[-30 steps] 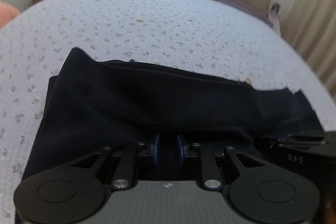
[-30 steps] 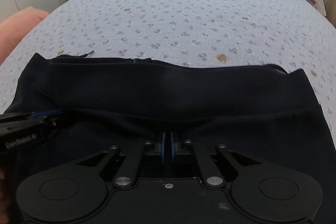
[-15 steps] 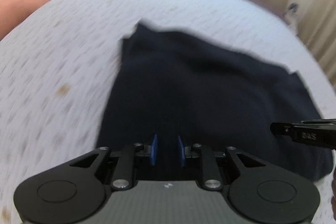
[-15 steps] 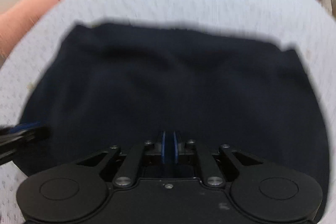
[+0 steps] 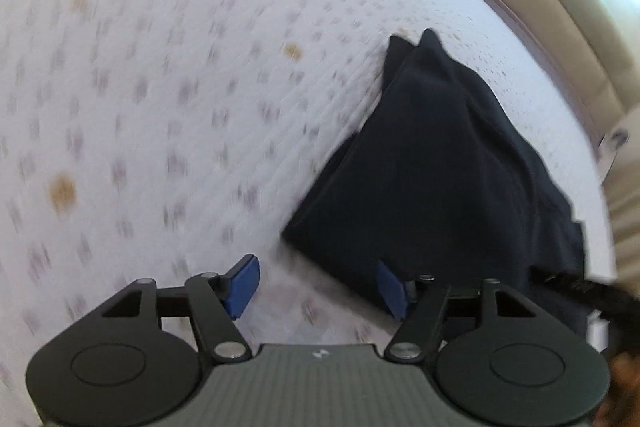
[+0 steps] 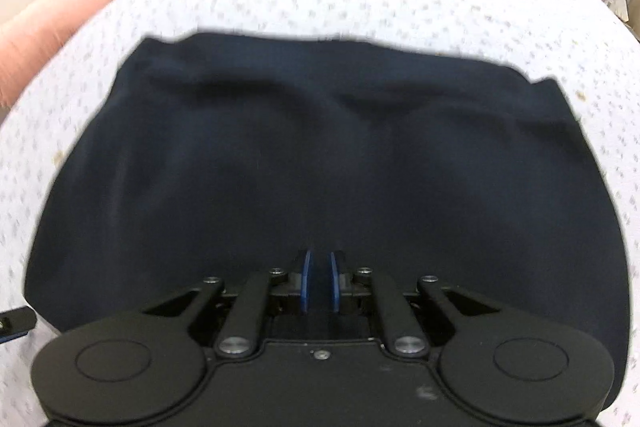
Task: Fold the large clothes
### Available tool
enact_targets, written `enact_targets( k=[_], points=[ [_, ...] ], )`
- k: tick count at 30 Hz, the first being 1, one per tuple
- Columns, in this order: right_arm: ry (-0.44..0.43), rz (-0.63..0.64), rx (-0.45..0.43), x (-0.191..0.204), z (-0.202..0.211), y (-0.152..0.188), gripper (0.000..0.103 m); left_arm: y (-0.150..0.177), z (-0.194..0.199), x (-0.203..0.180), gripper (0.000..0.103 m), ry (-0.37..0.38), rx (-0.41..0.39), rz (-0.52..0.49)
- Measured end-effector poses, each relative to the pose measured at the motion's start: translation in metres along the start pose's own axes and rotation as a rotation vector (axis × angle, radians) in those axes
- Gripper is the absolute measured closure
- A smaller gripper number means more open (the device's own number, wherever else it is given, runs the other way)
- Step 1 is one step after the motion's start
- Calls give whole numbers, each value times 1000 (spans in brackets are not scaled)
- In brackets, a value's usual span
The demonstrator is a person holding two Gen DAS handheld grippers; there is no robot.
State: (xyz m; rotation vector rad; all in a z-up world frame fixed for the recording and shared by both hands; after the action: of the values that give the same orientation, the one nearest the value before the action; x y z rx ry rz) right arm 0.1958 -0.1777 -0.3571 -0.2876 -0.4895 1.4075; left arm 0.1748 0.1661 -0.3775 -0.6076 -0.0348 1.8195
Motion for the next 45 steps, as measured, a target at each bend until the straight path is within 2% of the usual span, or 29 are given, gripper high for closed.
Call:
enact_targets(
  k=[2,5,9,10,12,15,17,22,25,29,30,31,33,35,38,41,45],
  points=[
    [0,7,-16,0,-1,0,94,4,-9,9,31,69,20,81],
    [-7,8,-21,-2,-2,0,93,2,-18,8,9,160,-31,128],
    [-27,0,-36,-8,2,5,93,-12,-33,-10,8,237,-97,119],
    [-30,2,-39,-9,2,5,93,-17,-38,-13,8,258,-109,123],
    [-28,10,-43,-10,1,5,93,-30,-51,-17,19,301,-130,151],
    [-18,14,-49,-7,6,6,93,-45,-66,-17,52,326,-128,193],
    [-17,5,-52,-7,7,7,93,-45,-67,-13,56,333,-111,218],
    [-15,-16,-56,-7,9,9,93,-25,-49,-3,55,304,-76,189],
    [2,-16,-63,-4,13,7,92,-25,-54,-6,54,300,-74,179],
    [33,14,-155,7,36,1,93,-39,-69,-22,58,301,-81,181],
    [51,23,-166,9,39,0,93,-42,-71,-26,73,287,-81,170],
    [64,23,-165,10,39,-1,93,-43,-73,-32,79,266,-80,147],
    [59,-4,-123,8,29,0,93,-42,-67,-44,84,231,-110,102],
    [10,-59,-48,1,9,8,92,-40,-55,-54,86,237,-146,57],
    [-49,-163,-80,-16,3,15,92,-41,-25,-78,86,333,-209,-46],
    [-135,-267,-94,-35,5,19,92,-38,-2,-118,86,412,-258,-186],
    [-280,-386,-78,-64,7,20,91,-17,12,-178,86,511,-280,-319]
  ],
)
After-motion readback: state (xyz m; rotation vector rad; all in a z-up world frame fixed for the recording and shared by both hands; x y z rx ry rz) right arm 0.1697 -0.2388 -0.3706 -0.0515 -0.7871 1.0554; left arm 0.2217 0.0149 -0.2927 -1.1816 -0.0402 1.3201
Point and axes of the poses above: each gripper's, at about its wrist camera, not at the fingertips, and z roughly against the way its jaws point, x to its left, y to its underside, the point moved 2 cm from there along -z, roughly the way its jaws point, and after that the axes turned 7 degrees about -y, right-handed, at the moved point
